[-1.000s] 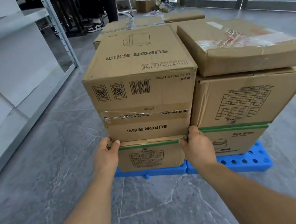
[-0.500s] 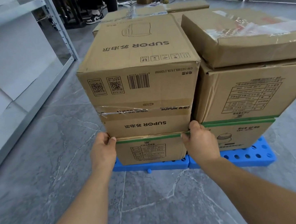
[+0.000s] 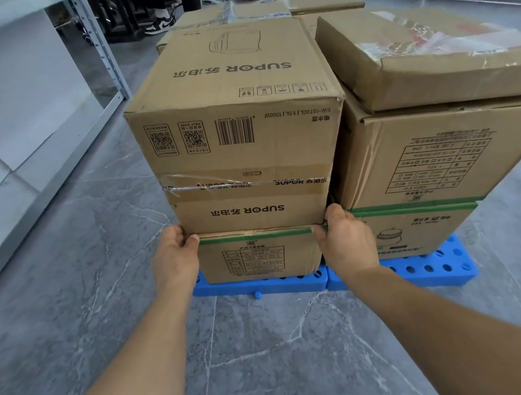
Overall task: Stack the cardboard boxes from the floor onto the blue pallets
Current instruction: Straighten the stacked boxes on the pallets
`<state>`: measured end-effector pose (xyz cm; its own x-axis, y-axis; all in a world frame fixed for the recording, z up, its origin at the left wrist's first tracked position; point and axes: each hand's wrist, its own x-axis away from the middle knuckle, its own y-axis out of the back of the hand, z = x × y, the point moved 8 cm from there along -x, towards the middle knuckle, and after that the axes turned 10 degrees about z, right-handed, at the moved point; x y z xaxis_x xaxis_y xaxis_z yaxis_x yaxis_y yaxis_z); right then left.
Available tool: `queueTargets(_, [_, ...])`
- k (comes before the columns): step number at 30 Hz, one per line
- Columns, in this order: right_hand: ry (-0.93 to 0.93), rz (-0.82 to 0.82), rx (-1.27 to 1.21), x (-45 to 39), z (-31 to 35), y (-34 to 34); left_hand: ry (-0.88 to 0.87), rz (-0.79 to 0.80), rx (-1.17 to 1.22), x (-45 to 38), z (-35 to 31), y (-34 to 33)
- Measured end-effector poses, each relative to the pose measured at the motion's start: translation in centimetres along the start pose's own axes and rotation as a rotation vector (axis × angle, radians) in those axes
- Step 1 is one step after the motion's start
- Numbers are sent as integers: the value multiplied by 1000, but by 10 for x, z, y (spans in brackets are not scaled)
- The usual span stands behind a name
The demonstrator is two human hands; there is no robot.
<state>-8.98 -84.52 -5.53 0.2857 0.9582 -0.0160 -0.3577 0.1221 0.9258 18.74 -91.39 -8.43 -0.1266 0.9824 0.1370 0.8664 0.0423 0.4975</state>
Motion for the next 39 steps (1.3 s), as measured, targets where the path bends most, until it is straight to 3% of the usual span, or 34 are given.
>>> queueTargets(10, [-19, 13, -29, 0, -1, -2, -1, -17, -3, -1, 3, 0])
queueTargets(22, [20, 15, -137, -2, -11, 3, -71, 21, -204, 4, -3, -3])
queueTargets(39, [-1, 59, -125, 1, -12, 0, -32, 41, -103, 8, 5, -4])
